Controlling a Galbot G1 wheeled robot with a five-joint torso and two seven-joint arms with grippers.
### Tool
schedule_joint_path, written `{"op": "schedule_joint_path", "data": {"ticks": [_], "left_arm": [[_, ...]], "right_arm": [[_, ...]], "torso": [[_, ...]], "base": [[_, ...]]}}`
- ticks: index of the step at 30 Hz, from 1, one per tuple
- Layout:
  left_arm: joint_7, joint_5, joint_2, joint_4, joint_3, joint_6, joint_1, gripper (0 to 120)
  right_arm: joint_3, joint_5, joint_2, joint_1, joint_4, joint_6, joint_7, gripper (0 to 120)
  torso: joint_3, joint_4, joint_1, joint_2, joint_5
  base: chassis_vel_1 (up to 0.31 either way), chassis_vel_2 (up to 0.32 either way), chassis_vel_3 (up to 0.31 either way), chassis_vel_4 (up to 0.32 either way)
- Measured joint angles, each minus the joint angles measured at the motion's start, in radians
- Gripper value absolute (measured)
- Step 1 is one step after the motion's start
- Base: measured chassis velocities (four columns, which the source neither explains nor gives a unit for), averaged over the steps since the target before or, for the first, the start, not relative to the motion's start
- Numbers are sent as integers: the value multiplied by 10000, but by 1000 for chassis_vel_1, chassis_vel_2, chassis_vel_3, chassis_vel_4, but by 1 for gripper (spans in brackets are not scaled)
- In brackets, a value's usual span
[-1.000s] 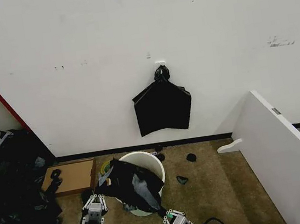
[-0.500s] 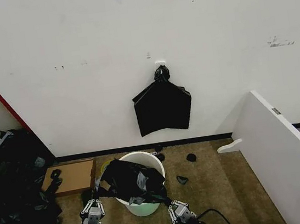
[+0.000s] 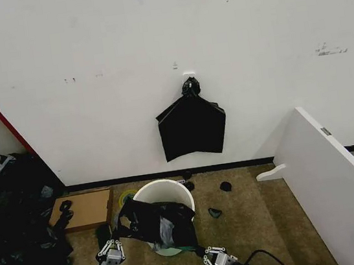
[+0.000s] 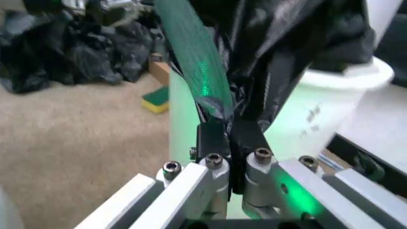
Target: Place the garbage bag over the trash bin.
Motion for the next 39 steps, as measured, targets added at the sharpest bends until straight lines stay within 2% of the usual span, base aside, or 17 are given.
{"op": "schedule_joint_path", "data": {"ticks": [3,7,8,10,15,21,28,32,34,35,38,39], "left_arm": [[-3,29,-95,281,9,16,-261,0],[-15,18,-244,379,13,64,-421,0],[-15,18,-244,379,13,64,-421,0],[4,13,-290,429,35,89,-437,0],[169,64,-324,656,116,107,-456,0],[247,94,-393,993,179,216,-695,0],[265,-149,-370,960,184,201,-782,0],[716,-436,-182,668,132,48,-597,0],[1032,-513,-55,524,64,5,-481,0],[1247,-542,26,453,17,-9,-413,4],[3047,-633,276,61,-619,-225,-150,18],[3047,-633,276,61,-619,-225,-150,18]], "right_arm": [[-33,226,199,287,-533,117,481,0],[-358,1895,377,647,-1033,231,866,0],[-358,1895,377,647,-1033,231,866,0],[-488,3031,407,751,-1129,233,557,0],[-579,4423,410,771,-1356,270,-764,0],[-291,4969,622,889,-2017,262,-2126,0],[44,5045,690,880,-2207,267,-2771,0],[200,5018,510,626,-1888,240,-3227,0],[370,5001,393,485,-1723,178,-3692,7],[452,4977,350,430,-1673,148,-3903,10],[927,4852,201,168,-1468,3,-4854,25],[927,4852,201,168,-1468,3,-4854,25]], "torso": [[0,0,0,0,1],[0,0,0,0,1],[0,0,0,0,1],[0,1,0,0,-1],[0,1,0,0,-1],[0,0,0,0,0],[0,2,1,0,-1],[0,0,0,0,-1],[-1,0,0,0,-1],[0,0,0,0,-1],[0,1,0,0,-3],[0,1,0,0,-3]], "base": [[0,0,0,0],[0,0,0,0],[0,0,0,0],[0,0,0,0],[0,0,0,0],[0,0,0,0],[0,0,0,0],[0,0,0,0],[0,0,0,0],[0,0,0,0],[0,0,0,0],[0,0,0,0]]}}
